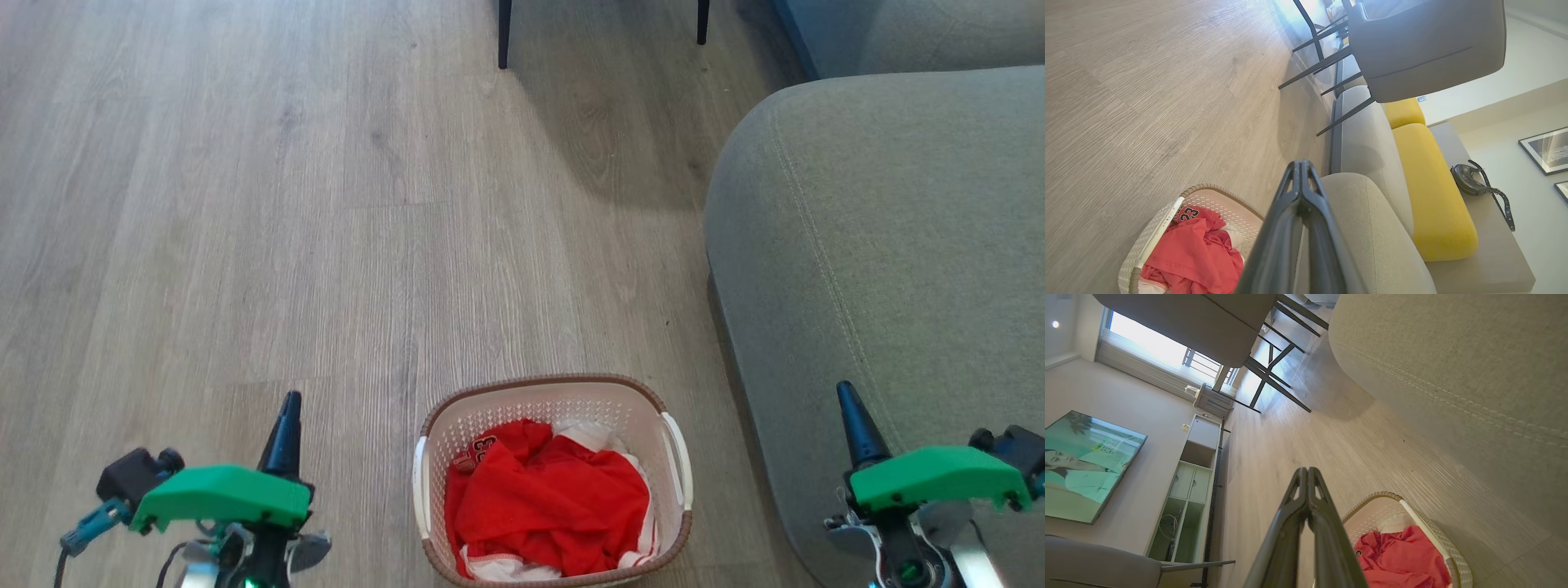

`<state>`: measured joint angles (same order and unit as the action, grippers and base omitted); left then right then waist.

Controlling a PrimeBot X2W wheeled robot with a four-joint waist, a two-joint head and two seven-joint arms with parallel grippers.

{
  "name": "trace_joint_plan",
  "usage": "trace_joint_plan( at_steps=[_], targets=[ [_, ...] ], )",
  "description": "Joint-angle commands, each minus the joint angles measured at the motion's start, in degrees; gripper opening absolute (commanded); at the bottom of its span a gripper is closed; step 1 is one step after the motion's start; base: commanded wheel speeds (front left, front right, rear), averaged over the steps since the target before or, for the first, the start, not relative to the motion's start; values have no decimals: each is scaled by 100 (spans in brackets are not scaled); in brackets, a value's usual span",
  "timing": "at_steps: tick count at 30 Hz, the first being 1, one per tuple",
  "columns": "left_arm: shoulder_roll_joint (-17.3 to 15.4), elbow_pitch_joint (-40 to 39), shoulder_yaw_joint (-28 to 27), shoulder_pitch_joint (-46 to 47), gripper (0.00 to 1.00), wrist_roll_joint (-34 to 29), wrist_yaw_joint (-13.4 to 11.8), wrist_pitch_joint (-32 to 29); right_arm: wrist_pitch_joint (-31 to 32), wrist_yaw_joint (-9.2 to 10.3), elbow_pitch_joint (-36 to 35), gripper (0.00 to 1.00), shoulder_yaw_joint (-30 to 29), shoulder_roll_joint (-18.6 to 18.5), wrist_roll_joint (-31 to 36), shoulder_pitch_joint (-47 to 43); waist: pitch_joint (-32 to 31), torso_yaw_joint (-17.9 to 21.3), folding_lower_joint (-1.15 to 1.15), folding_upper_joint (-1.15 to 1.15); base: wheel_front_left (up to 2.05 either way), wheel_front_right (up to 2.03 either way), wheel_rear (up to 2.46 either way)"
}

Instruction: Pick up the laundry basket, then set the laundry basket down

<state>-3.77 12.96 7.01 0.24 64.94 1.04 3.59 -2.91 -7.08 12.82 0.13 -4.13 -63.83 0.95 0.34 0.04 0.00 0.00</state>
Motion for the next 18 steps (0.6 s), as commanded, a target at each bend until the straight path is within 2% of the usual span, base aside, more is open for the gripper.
trace_joint_plan(
  at_steps=[1,18],
  targets=[
    [-96,-151,-189,363,0,156,60,-38,38,-26,-151,0,21,-53,-168,314,0,0,0,0,0,0,0],
    [-95,-64,-508,437,0,1132,265,-306,303,-31,-59,0,-155,-37,-1158,382,-6,-1,0,0,0,0,0]
  ],
)
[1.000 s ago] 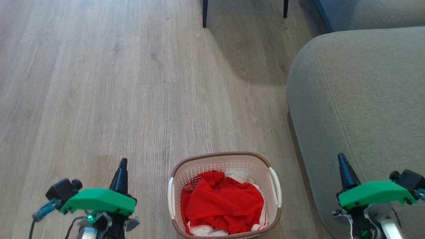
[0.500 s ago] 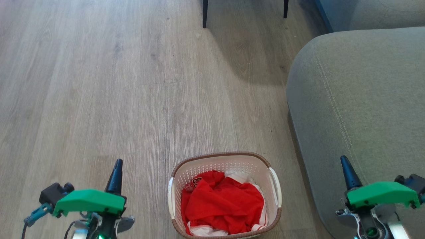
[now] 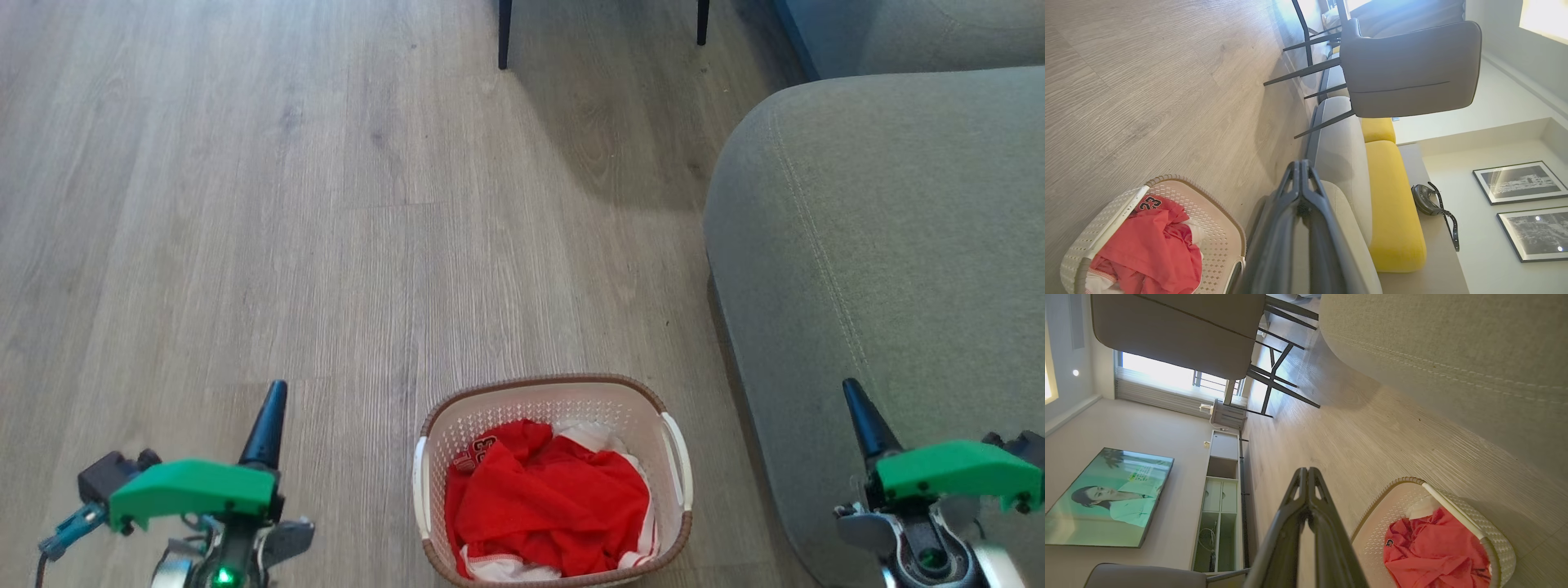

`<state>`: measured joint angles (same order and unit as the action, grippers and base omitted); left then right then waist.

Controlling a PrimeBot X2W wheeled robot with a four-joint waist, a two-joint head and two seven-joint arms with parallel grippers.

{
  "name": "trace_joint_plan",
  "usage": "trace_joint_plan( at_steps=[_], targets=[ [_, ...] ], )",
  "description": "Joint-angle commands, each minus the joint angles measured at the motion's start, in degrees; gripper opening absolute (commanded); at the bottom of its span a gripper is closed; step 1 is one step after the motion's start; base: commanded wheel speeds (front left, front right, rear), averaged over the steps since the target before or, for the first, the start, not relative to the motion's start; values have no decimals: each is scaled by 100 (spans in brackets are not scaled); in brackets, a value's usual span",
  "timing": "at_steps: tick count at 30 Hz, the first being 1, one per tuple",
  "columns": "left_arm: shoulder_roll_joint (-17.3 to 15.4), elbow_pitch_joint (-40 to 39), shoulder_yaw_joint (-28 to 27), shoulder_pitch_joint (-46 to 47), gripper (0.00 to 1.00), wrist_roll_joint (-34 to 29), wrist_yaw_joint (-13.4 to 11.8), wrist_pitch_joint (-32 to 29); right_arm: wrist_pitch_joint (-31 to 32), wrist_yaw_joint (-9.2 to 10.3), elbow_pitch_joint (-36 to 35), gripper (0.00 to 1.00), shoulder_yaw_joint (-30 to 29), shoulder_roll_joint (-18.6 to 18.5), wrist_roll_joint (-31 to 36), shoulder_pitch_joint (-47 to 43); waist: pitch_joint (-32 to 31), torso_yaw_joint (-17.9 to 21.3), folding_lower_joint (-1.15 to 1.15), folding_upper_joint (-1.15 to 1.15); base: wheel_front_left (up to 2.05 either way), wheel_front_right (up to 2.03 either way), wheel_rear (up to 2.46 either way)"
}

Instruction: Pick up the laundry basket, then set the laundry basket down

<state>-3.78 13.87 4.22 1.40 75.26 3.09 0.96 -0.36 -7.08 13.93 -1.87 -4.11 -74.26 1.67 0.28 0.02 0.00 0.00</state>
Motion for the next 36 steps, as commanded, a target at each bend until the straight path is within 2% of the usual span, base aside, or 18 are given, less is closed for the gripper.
trace_joint_plan(
  at_steps=[1,28,36],
  targets=[
    [-94,-150,-249,326,0,160,73,-61,65,-31,-165,0,33,-37,-176,314,-1,0,0,0,0,0,0],
    [-79,3,-829,457,0,1854,433,-547,540,-41,-3,0,-290,1,-1898,433,-10,-2,0,0,0,0,0],
    [-64,7,-860,460,0,1869,439,-573,561,-41,1,0,-311,12,-1918,437,-10,-2,0,0,0,0,0]
  ],
)
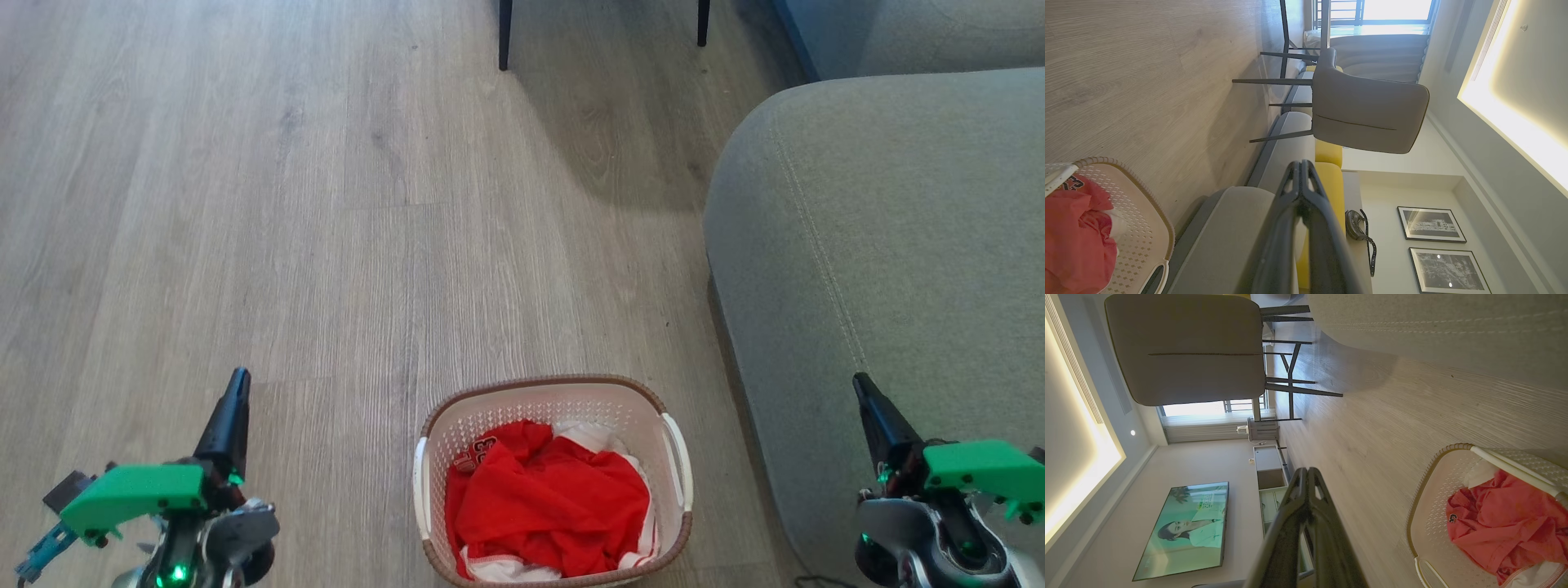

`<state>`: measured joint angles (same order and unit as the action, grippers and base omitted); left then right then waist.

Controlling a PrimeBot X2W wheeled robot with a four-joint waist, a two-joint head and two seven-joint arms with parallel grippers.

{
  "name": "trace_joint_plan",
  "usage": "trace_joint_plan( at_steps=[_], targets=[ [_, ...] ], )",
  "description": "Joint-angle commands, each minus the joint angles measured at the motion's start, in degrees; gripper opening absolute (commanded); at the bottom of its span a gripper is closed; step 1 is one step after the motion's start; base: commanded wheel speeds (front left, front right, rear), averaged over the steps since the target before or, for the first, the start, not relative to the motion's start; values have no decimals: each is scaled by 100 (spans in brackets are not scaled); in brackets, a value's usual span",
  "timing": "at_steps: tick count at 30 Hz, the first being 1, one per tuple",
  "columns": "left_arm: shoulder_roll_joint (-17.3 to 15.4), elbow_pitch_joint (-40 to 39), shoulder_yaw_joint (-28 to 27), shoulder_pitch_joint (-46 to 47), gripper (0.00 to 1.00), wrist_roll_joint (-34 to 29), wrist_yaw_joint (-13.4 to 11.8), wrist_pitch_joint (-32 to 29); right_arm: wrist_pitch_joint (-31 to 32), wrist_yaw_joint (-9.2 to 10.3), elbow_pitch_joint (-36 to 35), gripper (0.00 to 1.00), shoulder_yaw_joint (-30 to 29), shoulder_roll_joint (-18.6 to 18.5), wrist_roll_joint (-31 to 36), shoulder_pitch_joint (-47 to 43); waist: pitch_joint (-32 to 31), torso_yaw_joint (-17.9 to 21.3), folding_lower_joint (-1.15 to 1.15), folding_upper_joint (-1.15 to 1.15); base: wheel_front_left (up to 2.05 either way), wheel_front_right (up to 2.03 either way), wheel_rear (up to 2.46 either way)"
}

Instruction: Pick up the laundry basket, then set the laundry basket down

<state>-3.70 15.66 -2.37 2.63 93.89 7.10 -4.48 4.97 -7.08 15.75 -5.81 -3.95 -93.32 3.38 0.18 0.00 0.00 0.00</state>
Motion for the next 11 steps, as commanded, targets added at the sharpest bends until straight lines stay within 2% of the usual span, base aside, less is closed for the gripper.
trace_joint_plan(
  at_steps=[1,11],
  targets=[
    [-73,-172,-201,337,0,7,38,-29,28,-41,-182,0,82,-4,-12,267,0,0,0,0,0,0,0],
    [-56,-170,-225,339,0,-13,38,-48,43,-41,-180,0,63,9,4,268,0,0,0,0,0,0,0]
  ],
)
